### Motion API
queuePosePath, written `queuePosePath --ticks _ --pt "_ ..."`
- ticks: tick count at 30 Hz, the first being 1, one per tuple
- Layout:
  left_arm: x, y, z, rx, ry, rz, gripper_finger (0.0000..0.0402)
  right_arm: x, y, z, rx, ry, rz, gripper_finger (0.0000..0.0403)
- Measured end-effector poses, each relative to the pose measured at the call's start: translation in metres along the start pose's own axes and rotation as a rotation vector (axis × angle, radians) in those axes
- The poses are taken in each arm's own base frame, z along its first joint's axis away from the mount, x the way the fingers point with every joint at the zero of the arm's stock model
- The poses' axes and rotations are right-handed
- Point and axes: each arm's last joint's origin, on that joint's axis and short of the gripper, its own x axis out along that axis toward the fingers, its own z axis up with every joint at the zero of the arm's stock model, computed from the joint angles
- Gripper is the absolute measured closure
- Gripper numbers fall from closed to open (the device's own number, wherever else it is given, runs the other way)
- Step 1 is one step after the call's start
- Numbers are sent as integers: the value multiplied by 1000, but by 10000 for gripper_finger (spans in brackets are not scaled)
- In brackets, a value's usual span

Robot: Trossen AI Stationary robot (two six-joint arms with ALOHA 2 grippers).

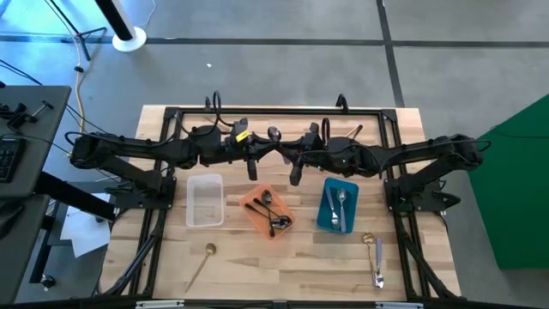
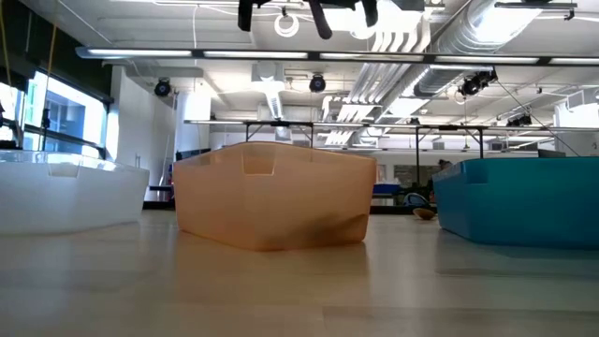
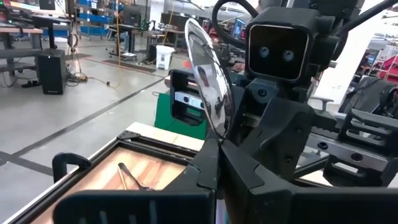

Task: Sort silverware by color (type)
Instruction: Put the left purple spoon into the blue bin

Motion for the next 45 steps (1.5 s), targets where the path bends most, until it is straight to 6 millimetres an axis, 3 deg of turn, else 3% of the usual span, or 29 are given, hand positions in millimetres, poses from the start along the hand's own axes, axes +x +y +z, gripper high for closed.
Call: queuePosePath --ticks 18,31,36,41,45 --pt "0 0 -1 6 5 2 390 0 0 -1 -3 7 4 381" --pt "0 -1 -1 -52 19 -28 260 0 0 -1 -6 11 3 381" --pt "0 -1 -2 -23 29 -31 234 0 0 -1 -6 12 3 382" --pt "-13 0 0 41 104 -41 235 -6 -3 2 -5 29 0 382" --pt "-36 5 9 54 168 -15 236 -24 -11 9 -31 83 -48 382"
